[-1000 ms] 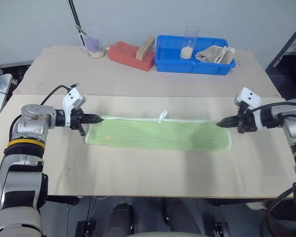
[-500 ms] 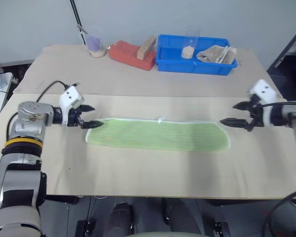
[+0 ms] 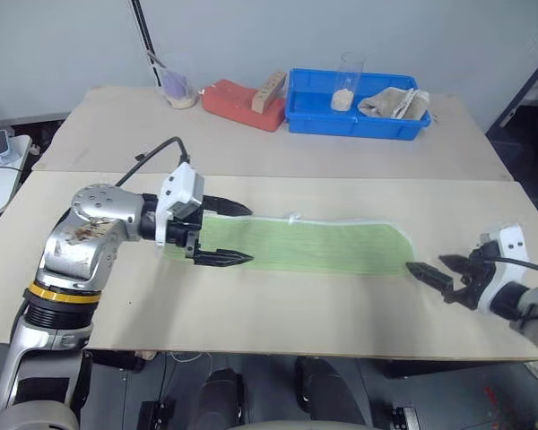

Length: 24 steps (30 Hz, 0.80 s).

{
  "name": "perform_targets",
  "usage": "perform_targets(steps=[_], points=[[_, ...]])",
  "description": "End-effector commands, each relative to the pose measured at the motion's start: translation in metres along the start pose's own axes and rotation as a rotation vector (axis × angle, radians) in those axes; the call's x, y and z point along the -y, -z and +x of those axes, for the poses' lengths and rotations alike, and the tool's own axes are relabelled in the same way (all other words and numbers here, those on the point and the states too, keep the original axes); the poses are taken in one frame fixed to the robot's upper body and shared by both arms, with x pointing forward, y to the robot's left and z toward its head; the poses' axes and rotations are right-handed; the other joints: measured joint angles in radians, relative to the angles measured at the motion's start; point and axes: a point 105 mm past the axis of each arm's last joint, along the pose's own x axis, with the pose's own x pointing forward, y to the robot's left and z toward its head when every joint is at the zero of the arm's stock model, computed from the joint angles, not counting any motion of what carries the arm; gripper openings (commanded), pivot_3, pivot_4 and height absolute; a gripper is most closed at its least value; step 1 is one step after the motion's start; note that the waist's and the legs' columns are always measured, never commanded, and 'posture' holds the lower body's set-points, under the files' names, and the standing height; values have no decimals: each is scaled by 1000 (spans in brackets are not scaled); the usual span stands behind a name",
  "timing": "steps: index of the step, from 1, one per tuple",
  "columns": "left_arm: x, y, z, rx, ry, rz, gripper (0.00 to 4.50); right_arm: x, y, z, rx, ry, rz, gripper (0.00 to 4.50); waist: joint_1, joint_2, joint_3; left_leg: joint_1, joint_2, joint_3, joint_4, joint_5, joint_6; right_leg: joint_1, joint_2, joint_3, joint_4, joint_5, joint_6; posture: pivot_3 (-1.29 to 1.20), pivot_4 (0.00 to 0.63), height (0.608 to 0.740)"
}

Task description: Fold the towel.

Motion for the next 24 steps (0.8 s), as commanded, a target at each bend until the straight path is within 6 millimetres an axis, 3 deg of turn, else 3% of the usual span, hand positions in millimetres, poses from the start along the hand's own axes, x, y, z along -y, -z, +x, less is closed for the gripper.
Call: perform_targets(steps=[1, 9, 16, 19, 24], points=[[1, -3, 3, -3, 3, 41, 4500, -2, -10, -3, 63, 52, 11, 4493, -9, 0, 0, 1, 0, 0, 0, 0, 0, 0, 0, 0, 0, 0, 0, 0, 150, 714], [9, -5, 12, 38, 42, 50, 4500, 1, -1, 23, 125, 83, 285, 4493, -14, 0, 0, 0, 0, -1, 0, 0, 0, -1, 1, 1, -1, 0, -1, 0, 150, 714], [12, -1, 10, 32, 37, 48, 4500, 1, 1, 34, 112, 75, 330, 4493, -12, 0, 0, -1, 0, -2, -1, 0, 0, -1, 1, 1, -3, 0, -1, 0, 150, 714], [13, 1, 10, 33, 34, 45, 4500, 2, 1, 38, 108, 76, 331, 3656, -15, 0, 0, -1, 0, -2, -1, 0, 0, -1, 1, 1, -3, 0, -1, 0, 150, 714], [13, 4, 9, 35, 22, 41, 4500, 1, -2, 41, 119, 69, 328, 1897, -17, 0, 0, -1, 0, -2, -2, 0, 0, -1, 2, 1, -3, 0, -1, 0, 150, 714]])
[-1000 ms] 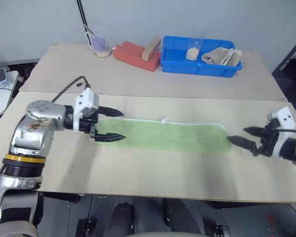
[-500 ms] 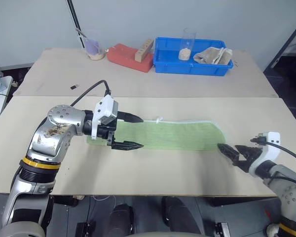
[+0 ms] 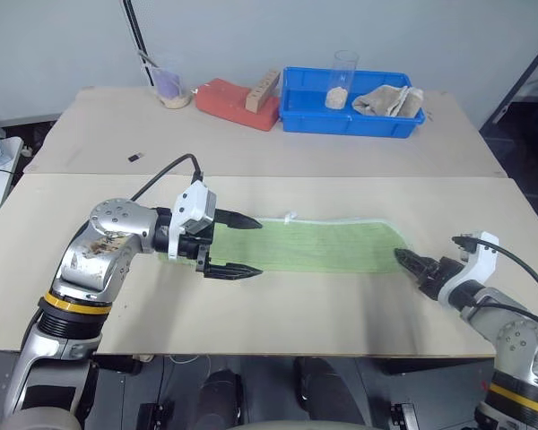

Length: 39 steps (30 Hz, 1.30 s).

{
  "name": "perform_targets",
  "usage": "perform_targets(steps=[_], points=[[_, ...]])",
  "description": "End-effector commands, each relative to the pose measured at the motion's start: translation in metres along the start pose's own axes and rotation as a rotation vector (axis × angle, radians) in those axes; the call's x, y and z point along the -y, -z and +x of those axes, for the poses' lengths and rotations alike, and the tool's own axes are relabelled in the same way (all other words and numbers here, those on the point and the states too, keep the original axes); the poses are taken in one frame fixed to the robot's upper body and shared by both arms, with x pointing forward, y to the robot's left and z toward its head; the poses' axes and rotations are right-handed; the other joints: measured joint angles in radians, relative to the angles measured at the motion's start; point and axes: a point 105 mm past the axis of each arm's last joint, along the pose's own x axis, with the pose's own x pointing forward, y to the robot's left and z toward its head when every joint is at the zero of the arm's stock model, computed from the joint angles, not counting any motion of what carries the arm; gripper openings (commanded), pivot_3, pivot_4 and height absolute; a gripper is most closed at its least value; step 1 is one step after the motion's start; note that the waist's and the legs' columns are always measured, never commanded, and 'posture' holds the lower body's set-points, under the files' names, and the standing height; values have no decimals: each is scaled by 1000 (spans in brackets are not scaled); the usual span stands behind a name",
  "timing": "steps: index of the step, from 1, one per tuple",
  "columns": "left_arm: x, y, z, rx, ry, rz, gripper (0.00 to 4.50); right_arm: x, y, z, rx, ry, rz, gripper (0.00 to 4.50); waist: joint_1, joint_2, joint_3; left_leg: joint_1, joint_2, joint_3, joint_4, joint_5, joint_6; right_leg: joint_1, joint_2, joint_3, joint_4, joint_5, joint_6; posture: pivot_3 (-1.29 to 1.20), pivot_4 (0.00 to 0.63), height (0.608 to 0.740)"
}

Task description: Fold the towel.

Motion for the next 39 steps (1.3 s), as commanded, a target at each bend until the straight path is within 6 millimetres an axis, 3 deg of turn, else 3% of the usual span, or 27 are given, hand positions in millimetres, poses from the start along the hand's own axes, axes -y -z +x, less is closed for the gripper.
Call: perform_targets(steps=[1, 6, 8, 13, 15, 18, 23, 27, 30, 39], points=[[0, -10, -3, 16, -16, 54, 4500, -6, -8, 3, 32, -23, -15, 1616, 1, 0, 0, 0, 0, 0, 0, 0, 0, 0, 0, 0, 0, 0, 0, 0, 150, 714], [-2, -11, -6, 27, -38, 45, 4500, -1, -18, 2, 62, -11, -24, 65, 2, 0, 0, 0, 0, 0, 0, 0, 0, 0, 0, 0, 0, 0, 0, 0, 150, 714], [-3, -11, -7, 30, -45, 42, 4500, 5, -25, -1, 74, 7, -38, 65, 3, 0, 0, 0, 0, 0, 0, 0, 0, 0, 0, 0, -1, 0, 0, 0, 150, 714], [-8, -15, -12, 47, -72, 35, 4500, 30, -73, -26, 122, 57, -142, 65, 7, 0, 0, -3, -2, 0, 0, 0, 0, -1, -1, 1, -2, 0, 0, 0, 150, 714], [-8, -17, -13, 50, -75, 39, 4500, 21, -89, -33, 116, 6, -216, 65, 6, 0, 0, -3, -2, 0, 0, 0, 0, -1, -1, 1, -3, 0, 0, 0, 150, 714], [-7, -22, -16, 55, -82, 45, 4500, -11, -97, -37, 69, -131, -350, 65, 1, 0, 0, -3, -1, -1, -1, 0, 0, 0, 0, 0, -3, 0, 0, 0, 150, 714], [-1, -28, -19, 54, -84, 56, 4500, -71, -83, -26, -13, -333, -539, 65, -7, 0, 0, -4, 2, -2, -3, 0, 0, 0, 3, 1, -2, 0, 0, 0, 150, 714], [9, -34, -17, 52, -77, 64, 4500, -108, -48, -6, -97, -435, -649, 65, -4, -1, 0, -1, 2, -2, -3, 0, 0, -1, 4, 1, -2, 0, 0, 0, 150, 714], [13, -34, -17, 50, -87, 59, 4500, -122, -29, 0, -139, -478, -681, 65, 5, -1, 0, -2, 2, -3, -3, 0, 0, -2, 3, 1, -3, -1, -1, 0, 150, 714], [17, -27, -19, 28, -126, 31, 4500, -144, -3, 18, -169, -536, -690, 65, 8, -1, 0, -6, 0, -3, -3, 0, 0, -2, 0, 0, -9, 0, 0, 0, 150, 714]])
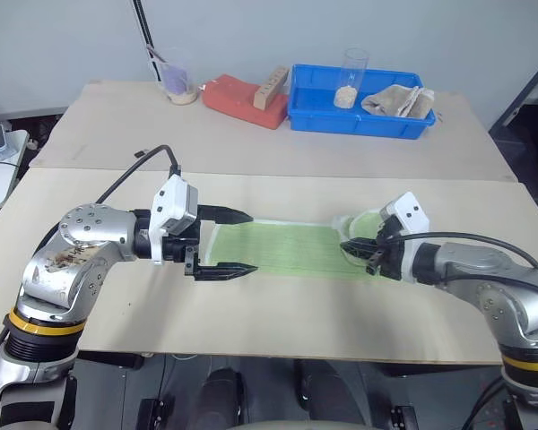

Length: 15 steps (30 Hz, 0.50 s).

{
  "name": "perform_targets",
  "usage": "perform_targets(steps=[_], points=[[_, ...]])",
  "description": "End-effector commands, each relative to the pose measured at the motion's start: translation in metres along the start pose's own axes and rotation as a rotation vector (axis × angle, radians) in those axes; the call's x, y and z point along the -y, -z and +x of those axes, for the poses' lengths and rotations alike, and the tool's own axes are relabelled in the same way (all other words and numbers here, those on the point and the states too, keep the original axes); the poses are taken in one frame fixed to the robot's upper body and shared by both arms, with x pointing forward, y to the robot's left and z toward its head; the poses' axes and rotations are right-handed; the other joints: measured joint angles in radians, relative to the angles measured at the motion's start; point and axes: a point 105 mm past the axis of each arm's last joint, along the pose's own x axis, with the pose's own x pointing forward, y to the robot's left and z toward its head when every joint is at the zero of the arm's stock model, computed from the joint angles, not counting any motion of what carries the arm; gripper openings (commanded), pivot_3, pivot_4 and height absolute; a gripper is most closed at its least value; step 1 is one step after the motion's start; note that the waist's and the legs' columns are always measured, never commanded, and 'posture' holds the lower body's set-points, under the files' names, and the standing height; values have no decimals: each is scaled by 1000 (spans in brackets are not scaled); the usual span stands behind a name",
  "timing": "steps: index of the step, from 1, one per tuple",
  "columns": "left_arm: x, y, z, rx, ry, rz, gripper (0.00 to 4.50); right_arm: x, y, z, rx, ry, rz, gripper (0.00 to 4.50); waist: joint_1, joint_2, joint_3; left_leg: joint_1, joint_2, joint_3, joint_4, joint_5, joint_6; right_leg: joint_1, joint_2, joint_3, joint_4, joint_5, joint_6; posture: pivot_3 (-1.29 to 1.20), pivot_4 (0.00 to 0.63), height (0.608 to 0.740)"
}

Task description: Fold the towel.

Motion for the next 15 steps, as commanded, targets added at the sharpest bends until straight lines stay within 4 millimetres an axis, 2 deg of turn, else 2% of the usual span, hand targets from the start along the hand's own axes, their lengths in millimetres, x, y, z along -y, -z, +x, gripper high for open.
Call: perform_targets(steps=[1, 2, 5, 12, 15], points=[[3, -4, -1, 1, -17, 25, 4500, -6, -12, 7, 42, -19, -47, 65, -3, 0, 0, 0, 0, 0, 0, 0, 0, 0, 0, 0, 0, 0, 0, 0, 150, 714], [2, -3, -1, -1, -25, 24, 4500, -6, -13, 9, 42, -24, -47, 65, -3, 0, 0, 0, 0, 0, 0, 0, 0, 0, 0, 0, 0, 0, 0, 0, 150, 714], [0, 0, 0, 1, -48, 17, 4500, -19, -12, 13, 28, -82, -75, 982, -2, 0, 0, 0, 0, -1, 0, 0, 0, 0, 0, -1, 1, 0, 0, 0, 150, 714], [-2, 9, 0, -3, -101, -15, 4500, -28, -16, 17, 38, -115, -121, 3414, -2, 0, 0, 0, 0, -2, 0, 0, 0, 0, 0, -1, 0, 0, 0, 0, 150, 714], [-14, 18, -5, 11, -234, -72, 4500, -30, -28, 14, 83, -127, -202, 4414, -2, 0, 0, 0, 0, -1, 0, 0, 0, 0, 0, -1, 0, 0, 0, 0, 150, 714]])
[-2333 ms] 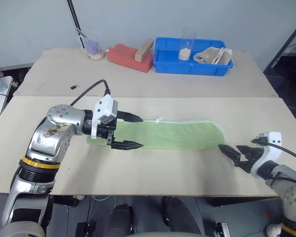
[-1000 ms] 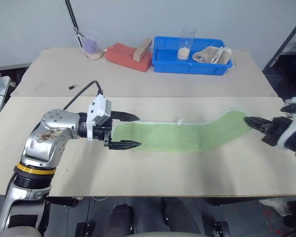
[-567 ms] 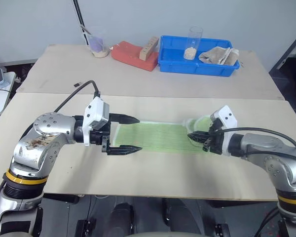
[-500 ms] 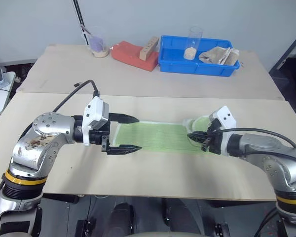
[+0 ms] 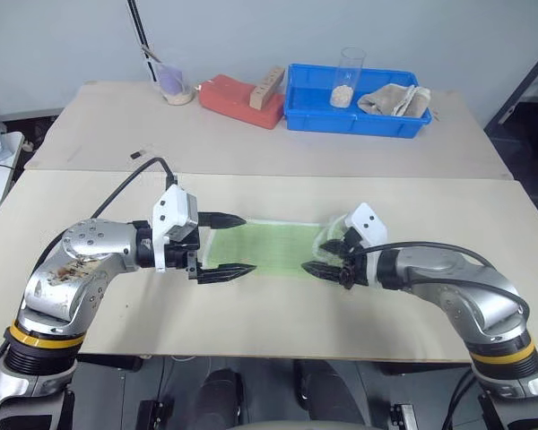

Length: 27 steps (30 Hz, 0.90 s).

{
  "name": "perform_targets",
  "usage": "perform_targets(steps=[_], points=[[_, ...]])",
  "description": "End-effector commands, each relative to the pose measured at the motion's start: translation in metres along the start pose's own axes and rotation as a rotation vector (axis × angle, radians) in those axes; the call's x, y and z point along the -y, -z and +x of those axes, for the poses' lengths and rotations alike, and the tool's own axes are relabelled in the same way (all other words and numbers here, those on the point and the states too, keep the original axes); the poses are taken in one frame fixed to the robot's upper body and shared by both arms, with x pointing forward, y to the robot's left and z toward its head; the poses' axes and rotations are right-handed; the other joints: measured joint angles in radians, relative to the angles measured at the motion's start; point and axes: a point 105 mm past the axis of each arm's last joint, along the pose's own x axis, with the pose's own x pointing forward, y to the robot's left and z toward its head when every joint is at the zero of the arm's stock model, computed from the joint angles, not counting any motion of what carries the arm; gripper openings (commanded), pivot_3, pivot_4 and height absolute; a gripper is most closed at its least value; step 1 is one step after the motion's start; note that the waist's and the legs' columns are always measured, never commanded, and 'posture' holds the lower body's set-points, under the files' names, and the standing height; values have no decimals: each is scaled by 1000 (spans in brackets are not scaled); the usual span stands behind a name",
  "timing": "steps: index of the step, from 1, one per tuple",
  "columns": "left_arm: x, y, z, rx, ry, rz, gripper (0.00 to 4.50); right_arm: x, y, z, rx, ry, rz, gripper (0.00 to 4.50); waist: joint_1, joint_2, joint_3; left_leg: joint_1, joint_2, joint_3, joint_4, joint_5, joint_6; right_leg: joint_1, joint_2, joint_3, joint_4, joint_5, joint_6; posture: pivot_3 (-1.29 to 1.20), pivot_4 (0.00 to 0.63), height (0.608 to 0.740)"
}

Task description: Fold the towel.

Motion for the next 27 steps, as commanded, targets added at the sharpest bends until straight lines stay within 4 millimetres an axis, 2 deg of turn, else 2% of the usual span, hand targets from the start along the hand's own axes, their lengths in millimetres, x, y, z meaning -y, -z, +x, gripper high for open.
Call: perform_targets(steps=[1, 3, 6, 10, 13, 16, 20, 27], points=[[-15, 3, -8, 21, -164, -42, 4500, -3, -29, -8, 93, 0, -158, 4465, 0, 0, 0, 0, 0, 0, 0, 0, 0, 0, 0, 0, 0, 0, 0, 0, 150, 714], [-16, 8, -14, 48, -255, -89, 4500, -1, -34, -10, 106, 1, -217, 4465, -3, 0, 0, 0, 0, -1, 0, 0, 0, 0, 0, 0, 0, 0, 0, 0, 150, 714], [-19, 19, -29, 108, -484, -185, 4500, -2, -41, -12, 122, -26, -277, 4465, -3, 0, 0, 1, 1, -1, -1, 0, 0, 0, 0, -1, 0, 0, 0, 0, 150, 714], [-2, 39, -42, 182, -670, -440, 4500, 2, -52, -12, 146, -42, -331, 4465, -4, 0, 0, 1, 2, -3, -1, 0, 0, 0, -1, -1, 0, 1, -1, 0, 150, 714], [13, 52, -37, 191, -732, -596, 4500, 3, -58, -12, 163, -67, -365, 4465, 5, -1, 0, 1, 2, -5, 0, 0, 0, 1, -3, -1, 1, 1, -1, 0, 150, 714], [19, 61, -33, 198, -800, -712, 4500, -1, -64, -12, 179, -127, -407, 4465, 12, -1, 0, 2, 0, -4, 2, 0, 0, 2, -3, -2, 3, 1, -1, 0, 150, 714], [17, 77, -27, 200, -907, -864, 4500, -6, -67, -17, 180, -196, -456, 4465, 12, -1, 0, 3, -1, -3, 3, 0, 0, 2, -3, -1, 3, 1, 0, 0, 150, 714], [14, 90, -4, 145, -932, -1009, 4500, -17, -67, -28, 163, -317, -515, 4465, 17, -2, 0, 4, -2, -4, 3, 0, 0, 2, -1, -1, 5, 1, -1, 0, 150, 714]])
